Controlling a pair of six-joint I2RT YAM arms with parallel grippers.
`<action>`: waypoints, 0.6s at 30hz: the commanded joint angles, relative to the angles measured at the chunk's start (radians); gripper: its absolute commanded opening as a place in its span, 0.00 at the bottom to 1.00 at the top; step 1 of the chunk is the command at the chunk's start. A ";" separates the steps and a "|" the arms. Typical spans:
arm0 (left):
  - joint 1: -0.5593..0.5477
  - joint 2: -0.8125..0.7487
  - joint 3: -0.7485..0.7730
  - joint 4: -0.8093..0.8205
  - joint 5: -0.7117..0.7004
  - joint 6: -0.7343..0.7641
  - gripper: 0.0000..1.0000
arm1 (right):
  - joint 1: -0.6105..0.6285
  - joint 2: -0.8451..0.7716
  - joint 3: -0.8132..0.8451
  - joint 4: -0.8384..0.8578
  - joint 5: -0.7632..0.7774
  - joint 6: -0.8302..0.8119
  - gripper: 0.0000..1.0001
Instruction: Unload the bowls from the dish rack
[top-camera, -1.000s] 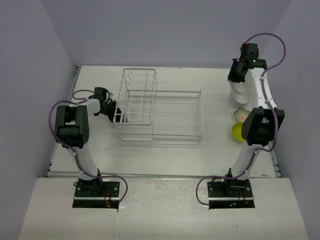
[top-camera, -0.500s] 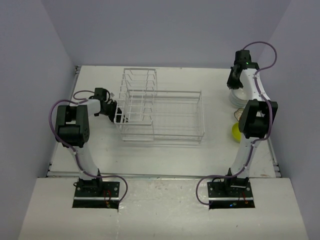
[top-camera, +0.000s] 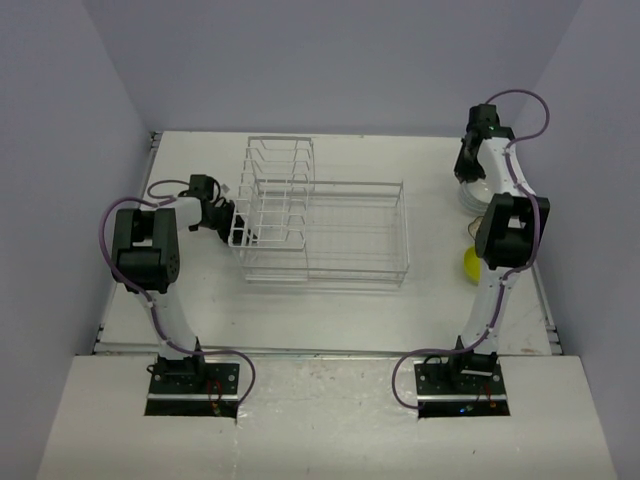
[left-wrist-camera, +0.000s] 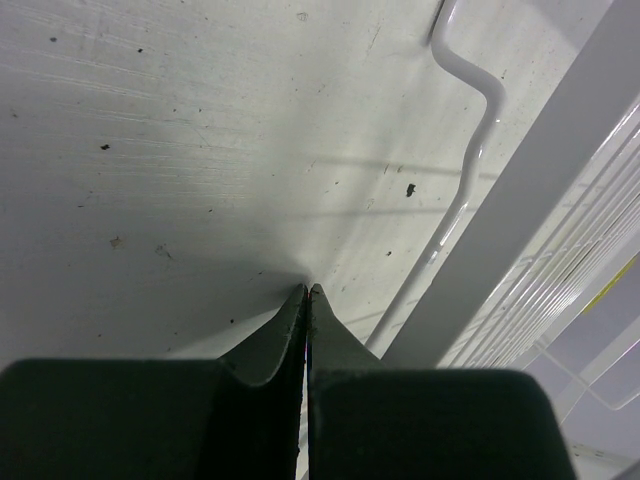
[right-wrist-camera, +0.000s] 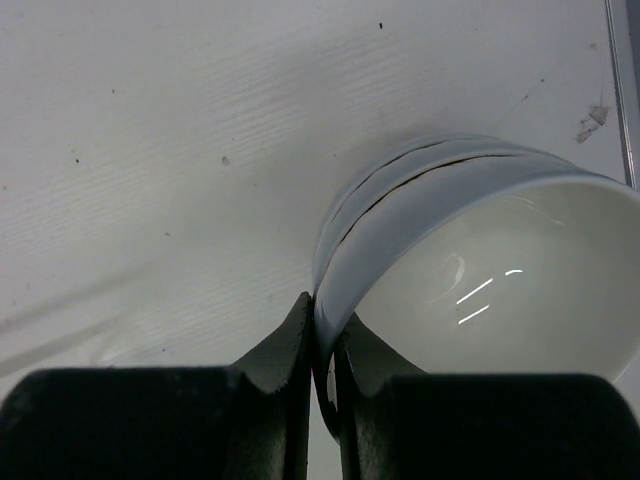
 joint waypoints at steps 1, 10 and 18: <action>-0.010 0.014 0.025 0.004 0.045 -0.008 0.00 | -0.002 0.006 0.071 0.023 0.047 -0.018 0.01; -0.010 0.029 0.026 -0.002 0.041 0.002 0.00 | -0.002 0.004 0.096 0.007 0.041 -0.018 0.54; -0.009 0.017 0.026 -0.013 0.025 0.013 0.00 | 0.002 -0.087 0.045 0.021 0.044 -0.012 0.86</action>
